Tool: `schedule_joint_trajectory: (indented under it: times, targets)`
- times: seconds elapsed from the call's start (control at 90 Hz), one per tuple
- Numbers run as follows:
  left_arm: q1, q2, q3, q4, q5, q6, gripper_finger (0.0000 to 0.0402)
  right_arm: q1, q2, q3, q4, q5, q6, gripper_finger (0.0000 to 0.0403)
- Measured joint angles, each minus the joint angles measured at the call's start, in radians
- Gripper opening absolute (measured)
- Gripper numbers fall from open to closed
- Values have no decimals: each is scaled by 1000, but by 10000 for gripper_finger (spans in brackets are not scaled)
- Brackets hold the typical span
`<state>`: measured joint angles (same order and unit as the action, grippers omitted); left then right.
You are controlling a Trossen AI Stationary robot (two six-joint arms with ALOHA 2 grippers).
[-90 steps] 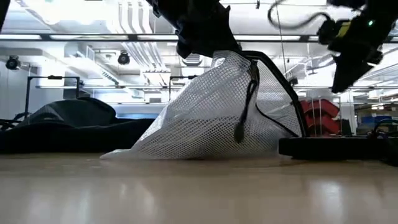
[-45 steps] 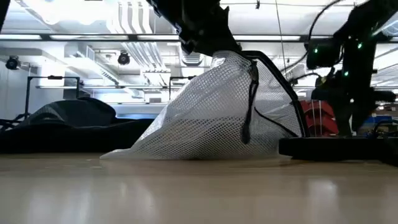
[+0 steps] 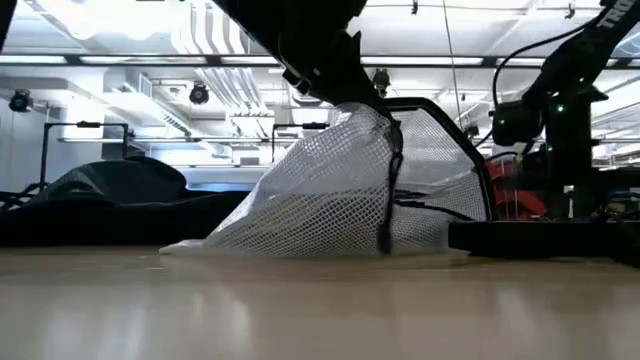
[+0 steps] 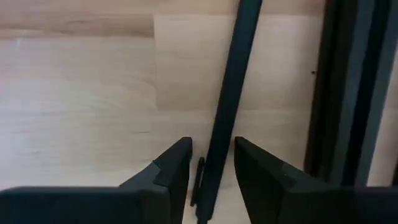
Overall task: Unpack backpack
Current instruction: Put the black pen into the white zipper pouch
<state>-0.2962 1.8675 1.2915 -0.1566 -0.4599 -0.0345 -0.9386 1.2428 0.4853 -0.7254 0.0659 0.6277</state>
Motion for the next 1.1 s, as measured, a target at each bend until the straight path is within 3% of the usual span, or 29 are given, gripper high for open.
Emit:
schedule_joint_trajectory:
  times: [0.133, 0.311, 0.6, 0.867, 1.1]
  targets:
    - [0, 0, 0, 0, 1, 0, 0, 3, 46, 8, 13, -7, -21, 79]
    - [0, 0, 0, 4, 6, 0, 0, 7, 21, 18, 14, -22, -80, 13]
    - [9, 0, 0, 10, 7, 3, 0, 92, -95, 33, 14, -40, -109, 5]
    - [26, -4, 0, 18, -7, 41, 0, 342, -302, 98, 4, -1, -69, 1]
    - [37, -7, 0, 17, -13, 34, 0, 732, -452, 108, 7, 198, 34, 1]
